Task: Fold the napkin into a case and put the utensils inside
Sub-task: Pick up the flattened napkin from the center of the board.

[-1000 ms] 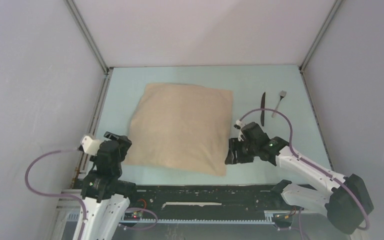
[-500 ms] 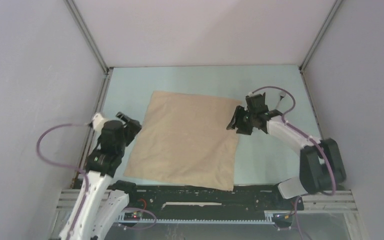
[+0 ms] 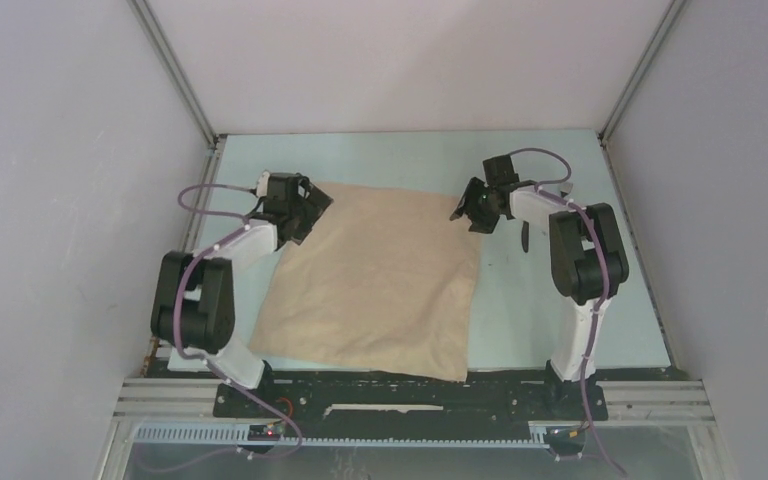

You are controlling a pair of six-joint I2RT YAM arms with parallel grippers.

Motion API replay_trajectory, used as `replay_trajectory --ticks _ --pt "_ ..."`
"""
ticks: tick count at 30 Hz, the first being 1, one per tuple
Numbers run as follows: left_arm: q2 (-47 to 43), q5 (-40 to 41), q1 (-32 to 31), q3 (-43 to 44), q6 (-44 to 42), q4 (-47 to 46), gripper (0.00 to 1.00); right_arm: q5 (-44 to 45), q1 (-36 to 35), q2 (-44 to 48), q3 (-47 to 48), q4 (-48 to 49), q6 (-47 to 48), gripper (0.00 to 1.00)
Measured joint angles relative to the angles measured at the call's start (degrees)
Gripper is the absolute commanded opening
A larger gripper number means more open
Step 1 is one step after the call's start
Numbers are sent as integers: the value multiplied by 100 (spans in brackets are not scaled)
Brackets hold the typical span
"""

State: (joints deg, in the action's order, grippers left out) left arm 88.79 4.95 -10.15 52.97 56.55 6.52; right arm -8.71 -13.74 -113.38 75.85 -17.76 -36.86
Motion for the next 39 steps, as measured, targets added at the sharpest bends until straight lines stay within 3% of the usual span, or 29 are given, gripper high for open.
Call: replay_trajectory --ticks 6,11,21,28,35,37,39 --pt "1351 -109 94 706 680 -634 100 -284 149 -549 608 83 -170 69" --pt "1947 72 216 1038 1198 -789 100 -494 214 -1003 1228 59 -391 74" --pt "2894 57 741 2022 1847 -1272 100 -791 304 -2527 3709 -575 -721 76" --pt "3628 -116 881 2940 1843 -1471 100 -1121 485 -3777 5790 -901 -737 79" --pt "4140 -332 964 3681 1687 -1488 100 -1504 651 -4155 6321 -616 -599 86" --pt "4188 -393 1027 3856 1438 -1375 100 -1532 669 -4229 6577 -723 -367 98" --pt "4096 -391 1099 3866 1012 -1202 100 -1513 678 -4221 6837 -1010 -63 100"
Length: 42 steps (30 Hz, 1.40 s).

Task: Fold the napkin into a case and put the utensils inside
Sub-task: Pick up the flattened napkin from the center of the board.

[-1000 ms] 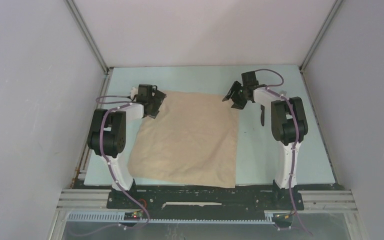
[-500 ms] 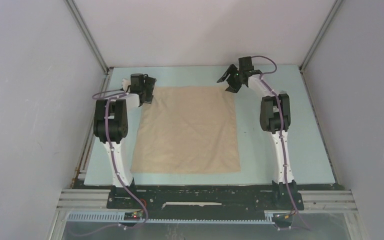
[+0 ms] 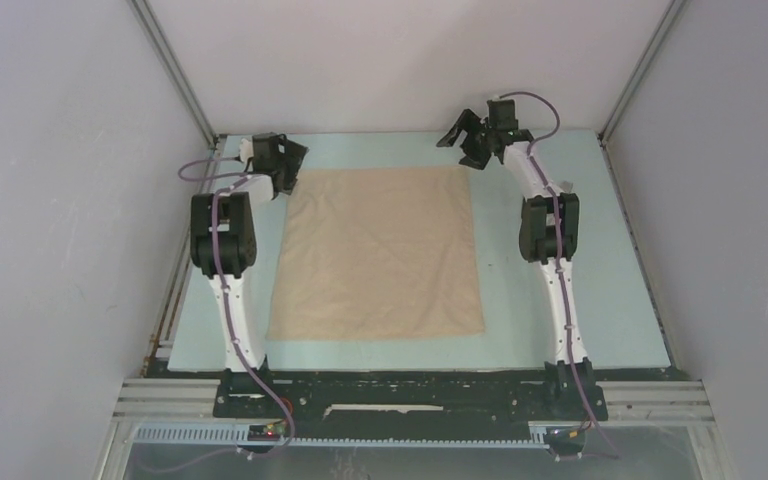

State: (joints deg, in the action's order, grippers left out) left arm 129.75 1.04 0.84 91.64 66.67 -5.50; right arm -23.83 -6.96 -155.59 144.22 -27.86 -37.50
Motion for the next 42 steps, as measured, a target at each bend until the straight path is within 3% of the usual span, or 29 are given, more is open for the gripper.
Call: replay_trajectory --ticks 3,6,11,13,16,19,25,35,42 --pt "-570 9 48 -234 -787 564 100 254 -2 496 -251 -503 391 100" --pt "-1779 127 22 -820 -1331 1255 100 542 -22 1932 -1768 -1086 570 100" --pt "-4540 310 -151 -2214 -1482 1921 99 1200 -258 5191 -4868 -1685 767 100" --pt "-5191 511 -330 -2404 -1580 2337 99 1602 -549 6290 -5816 -1915 793 100" --pt "-5661 750 -769 -2559 -1757 3062 96 1735 -940 7267 -7066 -2159 754 89" --pt "-5893 761 -1180 -2999 -1899 3657 94 1707 -966 7630 -8360 -2295 627 81" --pt "-6784 782 -1528 -4122 -2026 4555 91 1451 -973 8207 -10303 -2304 -9 77" --pt "-7696 883 -1563 -4214 -2430 4937 89 1410 -1593 7764 -10419 -1635 -920 75" --pt "-7866 1169 -1624 -4214 -2583 5117 89 1576 -1755 7278 -10312 -1639 -1552 64"
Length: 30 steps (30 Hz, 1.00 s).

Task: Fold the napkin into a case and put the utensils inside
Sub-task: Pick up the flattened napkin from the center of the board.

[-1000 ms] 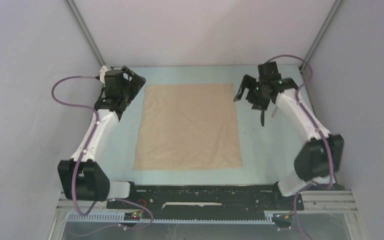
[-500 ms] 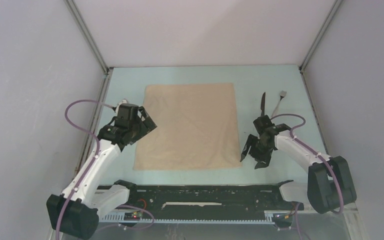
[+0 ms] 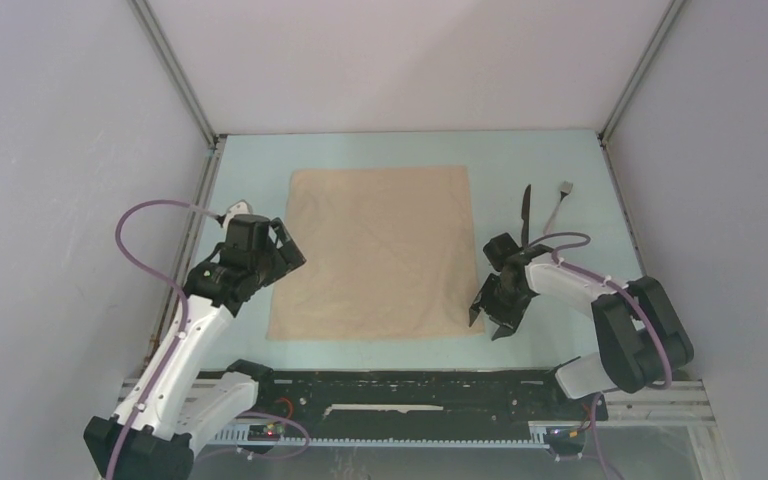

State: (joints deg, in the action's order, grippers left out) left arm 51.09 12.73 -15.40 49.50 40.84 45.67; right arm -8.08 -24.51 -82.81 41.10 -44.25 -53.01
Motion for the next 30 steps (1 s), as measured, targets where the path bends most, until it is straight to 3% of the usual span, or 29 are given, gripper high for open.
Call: replay_trajectory --ticks 15,22,30 --pt "-129 229 -2 175 -391 160 91 330 -90 -540 431 -398 -638 65" --pt "-140 470 -4 308 -404 341 93 341 -133 -817 697 -660 -872 61" --pt "-157 538 -22 341 -271 570 96 448 -321 -765 682 -461 -1255 33"
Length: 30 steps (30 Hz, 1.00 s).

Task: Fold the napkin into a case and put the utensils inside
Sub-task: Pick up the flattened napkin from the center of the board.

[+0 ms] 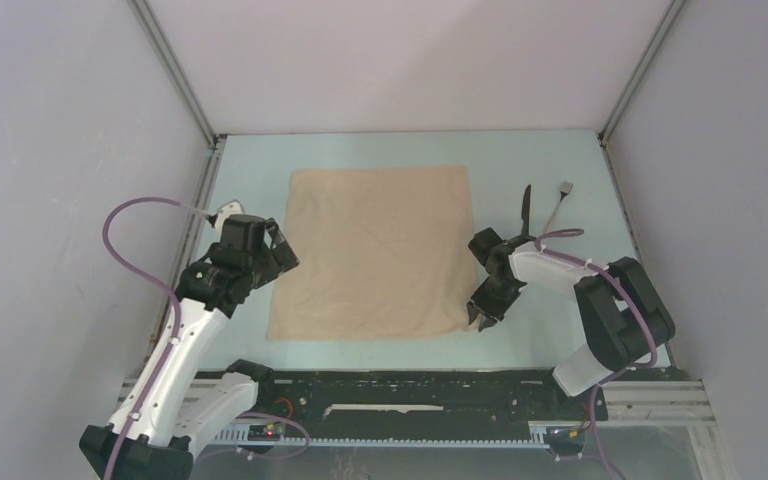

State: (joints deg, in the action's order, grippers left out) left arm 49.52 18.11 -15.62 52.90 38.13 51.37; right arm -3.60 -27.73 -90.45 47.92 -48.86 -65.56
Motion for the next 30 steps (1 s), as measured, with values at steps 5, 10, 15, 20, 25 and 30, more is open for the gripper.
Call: replay_trajectory --ticks 5,10,15,20,25,30 --pt "-9 116 -2 -251 433 114 99 125 -136 181 -116 293 -240 1" --pt "-11 330 0 -852 1362 511 90 315 -234 568 -313 520 -382 0" --pt "13 236 452 -1652 2339 811 76 361 -280 1060 -573 769 -417 0" --pt "103 195 1036 -2131 2894 1097 77 367 -455 1416 -820 1204 -426 0" --pt "476 321 1047 -2081 3169 1049 63 317 -461 1440 -966 1469 -376 0" --pt "1200 313 1051 -2081 3252 815 65 162 -426 1368 -979 1639 -269 0"
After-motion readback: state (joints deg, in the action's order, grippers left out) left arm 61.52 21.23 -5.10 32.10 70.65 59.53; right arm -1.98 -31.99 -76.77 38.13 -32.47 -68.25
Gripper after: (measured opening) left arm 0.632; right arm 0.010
